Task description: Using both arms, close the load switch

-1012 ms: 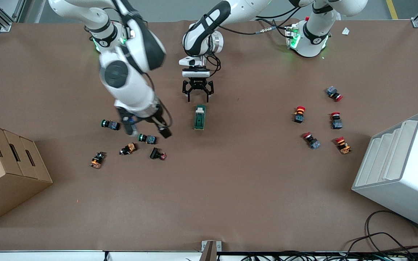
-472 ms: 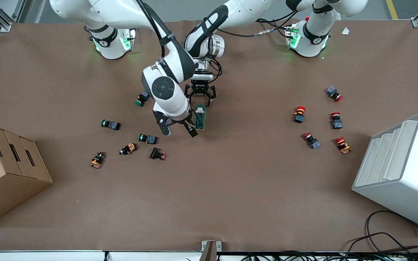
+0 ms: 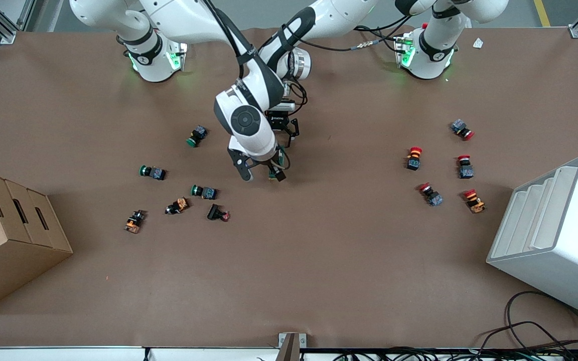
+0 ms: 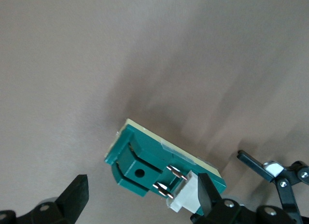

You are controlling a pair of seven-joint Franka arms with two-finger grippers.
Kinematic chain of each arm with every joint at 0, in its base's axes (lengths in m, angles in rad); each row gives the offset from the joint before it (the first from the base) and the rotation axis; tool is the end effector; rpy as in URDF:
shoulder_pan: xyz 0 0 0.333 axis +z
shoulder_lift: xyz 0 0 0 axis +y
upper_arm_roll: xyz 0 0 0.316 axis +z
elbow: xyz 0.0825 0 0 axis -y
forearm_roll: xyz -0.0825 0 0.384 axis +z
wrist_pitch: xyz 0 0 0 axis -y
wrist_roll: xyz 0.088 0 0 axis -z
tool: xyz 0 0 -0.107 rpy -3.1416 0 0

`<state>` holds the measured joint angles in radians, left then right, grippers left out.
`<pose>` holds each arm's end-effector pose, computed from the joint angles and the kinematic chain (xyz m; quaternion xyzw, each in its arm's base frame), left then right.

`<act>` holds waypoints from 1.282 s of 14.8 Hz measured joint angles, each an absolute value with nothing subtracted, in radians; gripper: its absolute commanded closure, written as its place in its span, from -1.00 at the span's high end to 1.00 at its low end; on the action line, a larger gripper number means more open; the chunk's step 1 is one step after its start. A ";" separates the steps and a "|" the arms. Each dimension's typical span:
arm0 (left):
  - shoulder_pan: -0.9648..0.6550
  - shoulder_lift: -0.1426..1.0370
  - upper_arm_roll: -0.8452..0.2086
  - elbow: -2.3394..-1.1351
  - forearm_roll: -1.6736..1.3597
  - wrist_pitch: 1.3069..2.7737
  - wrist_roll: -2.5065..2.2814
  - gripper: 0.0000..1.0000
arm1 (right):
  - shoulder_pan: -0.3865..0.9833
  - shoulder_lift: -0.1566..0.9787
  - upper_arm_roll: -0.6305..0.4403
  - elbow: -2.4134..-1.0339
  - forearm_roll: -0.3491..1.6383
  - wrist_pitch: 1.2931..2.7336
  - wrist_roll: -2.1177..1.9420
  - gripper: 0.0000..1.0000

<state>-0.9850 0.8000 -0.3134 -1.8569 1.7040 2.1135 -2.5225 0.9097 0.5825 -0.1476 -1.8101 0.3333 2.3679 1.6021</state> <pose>0.2090 -0.5715 0.0908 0.8867 -0.0180 0.4611 0.0272 0.4637 0.4570 0.2211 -0.8610 0.5030 0.0713 0.0230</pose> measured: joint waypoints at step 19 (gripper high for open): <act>-0.982 0.800 -0.311 -1.859 1.704 2.107 -2.523 0.99 | 0.968 0.621 -0.149 -1.805 0.386 2.408 1.603 1.00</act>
<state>-0.9823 0.8002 -0.3110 -1.8586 1.7040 2.1074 -2.5231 0.9682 0.6207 -0.1488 -1.8047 0.3865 2.4083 1.6029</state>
